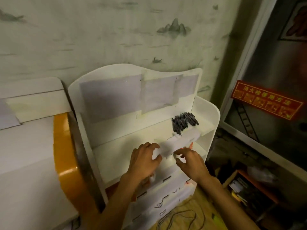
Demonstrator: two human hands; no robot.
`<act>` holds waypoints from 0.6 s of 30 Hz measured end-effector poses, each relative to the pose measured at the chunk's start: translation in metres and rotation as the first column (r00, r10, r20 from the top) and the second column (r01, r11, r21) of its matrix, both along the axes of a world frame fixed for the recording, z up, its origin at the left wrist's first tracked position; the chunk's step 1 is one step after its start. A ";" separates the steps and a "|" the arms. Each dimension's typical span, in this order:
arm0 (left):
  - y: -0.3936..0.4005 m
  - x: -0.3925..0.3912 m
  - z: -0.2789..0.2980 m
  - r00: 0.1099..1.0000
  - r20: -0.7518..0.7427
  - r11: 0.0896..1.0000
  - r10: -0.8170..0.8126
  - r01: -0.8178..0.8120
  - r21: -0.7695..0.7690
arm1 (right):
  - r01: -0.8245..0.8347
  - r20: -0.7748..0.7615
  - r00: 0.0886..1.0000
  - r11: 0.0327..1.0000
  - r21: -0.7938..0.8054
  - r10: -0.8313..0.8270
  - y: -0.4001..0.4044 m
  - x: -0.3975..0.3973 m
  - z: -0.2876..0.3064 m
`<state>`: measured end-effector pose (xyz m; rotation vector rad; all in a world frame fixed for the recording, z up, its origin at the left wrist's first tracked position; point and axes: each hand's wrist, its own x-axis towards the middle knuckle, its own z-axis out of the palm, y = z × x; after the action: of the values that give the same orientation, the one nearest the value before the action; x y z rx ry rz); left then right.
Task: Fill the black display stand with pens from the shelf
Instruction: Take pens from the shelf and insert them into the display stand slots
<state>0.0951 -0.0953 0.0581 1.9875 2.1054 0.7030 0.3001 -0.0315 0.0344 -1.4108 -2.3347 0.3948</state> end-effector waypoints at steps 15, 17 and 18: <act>0.179 0.030 -0.030 0.990 -0.006 0.985 0.141 -0.141 -0.102 | -0.022 -0.087 0.996 0.994 -0.111 0.013 0.207 0.030 -0.013; 0.199 0.034 -0.037 0.985 0.025 0.978 0.169 -0.164 -0.129 | -0.049 -0.113 0.993 0.992 -0.117 0.036 0.226 0.030 -0.016; 0.208 0.037 -0.040 0.982 0.038 0.974 0.183 -0.176 -0.144 | -0.065 -0.126 0.991 0.991 -0.120 0.050 0.236 0.031 -0.018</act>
<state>0.1317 0.1132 0.0178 1.7053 2.2568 0.6076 0.3307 0.2046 0.0163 -1.3354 -2.2901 0.6348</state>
